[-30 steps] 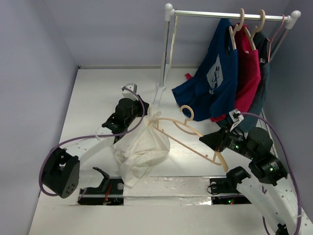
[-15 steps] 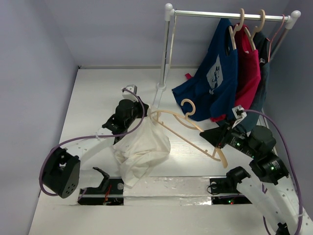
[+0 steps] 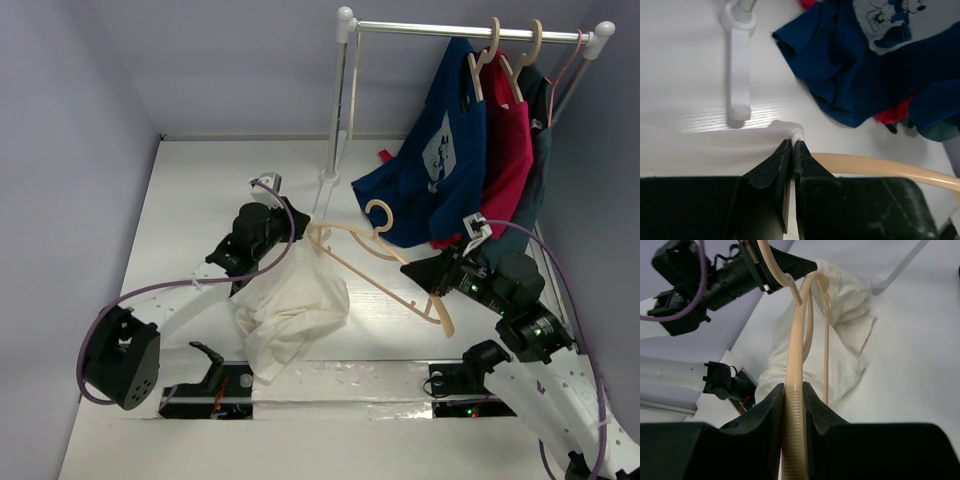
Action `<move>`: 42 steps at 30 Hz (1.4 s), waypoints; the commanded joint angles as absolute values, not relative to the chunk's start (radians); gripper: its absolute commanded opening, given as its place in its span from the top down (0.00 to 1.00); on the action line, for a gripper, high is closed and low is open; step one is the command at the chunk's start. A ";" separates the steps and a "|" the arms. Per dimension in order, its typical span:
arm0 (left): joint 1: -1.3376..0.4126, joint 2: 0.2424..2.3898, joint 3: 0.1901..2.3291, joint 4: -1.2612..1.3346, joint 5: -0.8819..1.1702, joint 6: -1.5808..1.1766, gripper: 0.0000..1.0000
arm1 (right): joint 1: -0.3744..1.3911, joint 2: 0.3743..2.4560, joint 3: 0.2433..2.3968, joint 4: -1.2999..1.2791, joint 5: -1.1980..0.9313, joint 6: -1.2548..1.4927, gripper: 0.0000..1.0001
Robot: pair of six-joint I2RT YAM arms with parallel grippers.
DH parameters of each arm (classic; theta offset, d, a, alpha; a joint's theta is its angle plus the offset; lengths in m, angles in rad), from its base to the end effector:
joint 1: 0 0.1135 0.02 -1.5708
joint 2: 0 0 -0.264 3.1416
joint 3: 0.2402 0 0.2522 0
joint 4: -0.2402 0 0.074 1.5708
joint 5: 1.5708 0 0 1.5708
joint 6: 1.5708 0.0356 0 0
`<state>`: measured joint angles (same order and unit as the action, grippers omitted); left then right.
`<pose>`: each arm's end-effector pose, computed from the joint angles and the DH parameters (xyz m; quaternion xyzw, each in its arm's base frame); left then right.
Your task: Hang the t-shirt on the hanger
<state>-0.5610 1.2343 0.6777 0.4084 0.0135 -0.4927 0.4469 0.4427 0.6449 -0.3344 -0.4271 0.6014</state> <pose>0.2376 -0.1499 0.2680 0.0303 0.7569 -0.3327 0.5617 0.0972 0.0629 0.3205 -0.0825 0.7438 0.4603 0.4777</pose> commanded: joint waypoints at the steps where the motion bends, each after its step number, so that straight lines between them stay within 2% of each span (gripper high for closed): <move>1: -0.558 1.164 0.666 0.482 0.113 -0.546 1.00 | 0.462 0.454 0.612 -0.166 -0.433 0.644 1.00; 7: -0.558 1.092 0.647 0.453 0.141 -0.609 1.00 | 0.537 0.491 0.565 -0.011 -0.312 0.663 1.00; 9: -0.567 1.060 0.646 0.442 0.153 -0.626 1.00 | 0.635 0.541 0.563 0.073 -0.243 0.638 1.00; 14: -0.568 0.964 0.656 0.368 0.126 -0.653 1.00 | 0.956 0.675 0.563 0.220 0.180 0.505 1.00; 15: -0.568 0.944 0.661 0.348 0.089 -0.655 1.00 | 0.983 0.699 0.551 0.303 0.281 0.489 1.00; 19: -0.568 0.824 0.673 0.264 0.009 -0.658 1.00 | 1.077 0.764 0.480 0.541 0.478 0.414 1.00; 22: -0.568 0.754 0.695 0.184 -0.124 -0.649 1.00 | 1.159 0.840 0.462 0.733 0.599 0.325 1.00; 27: -0.568 0.673 0.767 0.066 -0.299 -0.604 1.00 | 1.302 0.974 0.515 1.058 0.728 0.070 1.00; 30: -0.568 0.669 0.840 0.023 -0.388 -0.575 1.00 | 1.391 1.057 0.566 1.146 0.747 -0.056 1.00; 36: -0.568 0.683 0.925 0.002 -0.440 -0.525 1.00 | 1.629 1.164 0.572 1.532 0.928 -0.424 1.00; 39: -0.568 0.667 0.925 0.005 -0.442 -0.522 1.00 | 1.669 1.267 0.597 1.716 1.044 -0.588 1.00; 42: -0.568 0.657 0.914 0.002 -0.457 -0.523 1.00 | 1.669 1.298 0.600 1.717 1.037 -0.553 1.00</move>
